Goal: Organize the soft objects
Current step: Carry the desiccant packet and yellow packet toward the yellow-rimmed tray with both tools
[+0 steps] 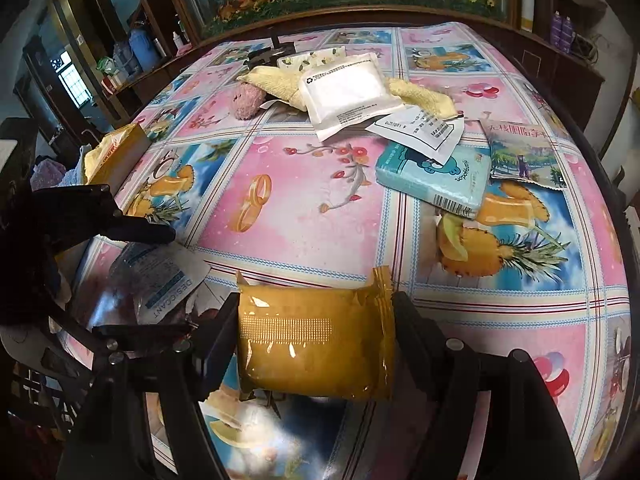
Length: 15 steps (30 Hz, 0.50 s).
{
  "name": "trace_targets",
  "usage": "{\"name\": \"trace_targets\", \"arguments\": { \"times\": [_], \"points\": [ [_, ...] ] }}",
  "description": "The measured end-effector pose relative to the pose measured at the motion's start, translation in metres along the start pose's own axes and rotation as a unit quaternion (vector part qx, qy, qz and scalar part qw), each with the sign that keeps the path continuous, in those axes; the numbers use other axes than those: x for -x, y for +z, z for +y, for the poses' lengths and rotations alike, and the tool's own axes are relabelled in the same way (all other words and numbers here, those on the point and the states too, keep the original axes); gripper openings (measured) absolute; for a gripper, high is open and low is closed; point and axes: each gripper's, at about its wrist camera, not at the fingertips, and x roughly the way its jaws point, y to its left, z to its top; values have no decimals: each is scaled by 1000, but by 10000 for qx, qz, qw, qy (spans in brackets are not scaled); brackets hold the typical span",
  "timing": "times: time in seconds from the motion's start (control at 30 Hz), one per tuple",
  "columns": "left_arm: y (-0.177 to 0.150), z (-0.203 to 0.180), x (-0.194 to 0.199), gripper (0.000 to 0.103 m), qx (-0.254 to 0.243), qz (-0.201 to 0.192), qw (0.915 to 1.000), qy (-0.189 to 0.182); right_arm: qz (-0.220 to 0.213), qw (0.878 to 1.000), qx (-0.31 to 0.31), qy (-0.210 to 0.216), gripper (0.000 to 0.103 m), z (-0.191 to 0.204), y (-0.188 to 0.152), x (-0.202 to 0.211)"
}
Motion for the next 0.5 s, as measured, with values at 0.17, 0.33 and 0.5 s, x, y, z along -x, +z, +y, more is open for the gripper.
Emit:
{"name": "trace_targets", "arguments": {
  "times": [0.17,0.33,0.5],
  "points": [
    [-8,13,12,67,18,82,9997,-216,5,10000,34,10,74,0,0,0],
    [-20,20,2,70,79,335,9990,-298,-40,10000,-4,4,74,0,0,0],
    [-22,15,6,80,27,410,9990,-184,-30,10000,17,-18,74,1,1,-1]
  ]
}}
